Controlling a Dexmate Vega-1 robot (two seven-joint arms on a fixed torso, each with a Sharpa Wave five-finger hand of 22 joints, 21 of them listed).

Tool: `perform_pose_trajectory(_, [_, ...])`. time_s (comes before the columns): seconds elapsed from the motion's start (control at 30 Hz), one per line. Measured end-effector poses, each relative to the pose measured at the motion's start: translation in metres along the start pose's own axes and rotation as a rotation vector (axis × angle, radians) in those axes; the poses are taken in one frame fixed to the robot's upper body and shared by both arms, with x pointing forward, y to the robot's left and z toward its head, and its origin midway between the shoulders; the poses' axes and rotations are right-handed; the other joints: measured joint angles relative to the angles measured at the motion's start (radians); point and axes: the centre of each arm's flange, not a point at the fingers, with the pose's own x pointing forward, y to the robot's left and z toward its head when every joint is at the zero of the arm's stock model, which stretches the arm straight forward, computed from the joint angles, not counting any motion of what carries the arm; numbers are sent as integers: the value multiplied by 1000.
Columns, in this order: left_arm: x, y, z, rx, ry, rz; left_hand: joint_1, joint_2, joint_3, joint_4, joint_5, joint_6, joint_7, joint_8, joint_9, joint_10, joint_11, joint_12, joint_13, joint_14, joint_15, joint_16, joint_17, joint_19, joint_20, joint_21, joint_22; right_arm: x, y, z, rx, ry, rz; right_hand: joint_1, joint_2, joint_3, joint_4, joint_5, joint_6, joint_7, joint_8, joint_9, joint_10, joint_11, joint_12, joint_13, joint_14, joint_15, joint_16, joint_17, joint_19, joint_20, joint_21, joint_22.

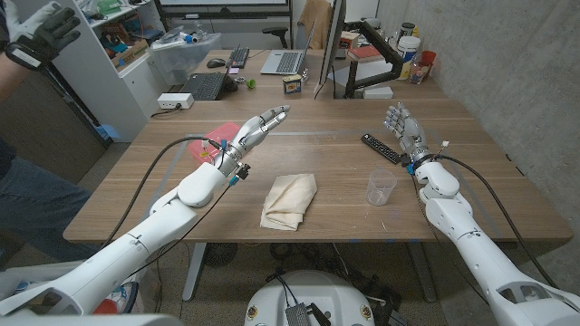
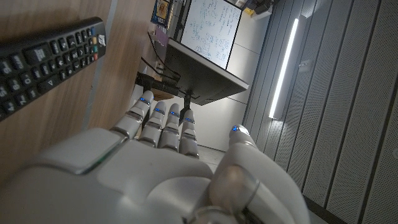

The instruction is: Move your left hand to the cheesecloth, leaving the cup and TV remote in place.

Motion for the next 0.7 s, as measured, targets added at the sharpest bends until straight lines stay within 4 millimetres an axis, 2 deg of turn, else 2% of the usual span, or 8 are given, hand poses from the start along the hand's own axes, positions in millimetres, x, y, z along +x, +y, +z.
perform_pose_trajectory(0.6, [5, -1, 7, 47, -8, -37, 9, -1, 0, 0, -4, 0, 0, 0, 0, 0, 0, 0, 0, 5, 5, 0, 0, 2, 2, 0, 0, 5, 1, 3, 3, -17, -2, 0, 0, 0, 0, 4, 0, 0, 0, 0, 2, 2, -4, 0, 0, 0, 0, 0, 5, 5, 0, -2])
perform_pose_trajectory(0.7, [5, -2, 8, 58, -7, -42, 9, -1, -3, -3, -4, 0, 0, 0, 0, 0, 0, 0, 0, 5, 5, 0, 0, 2, 2, 0, 0, 5, 1, 4, 4, -22, -2, 0, 0, 0, 0, 4, 0, 0, -8, 0, 2, 2, -4, 0, 0, 0, 0, 0, 5, 5, 0, -2])
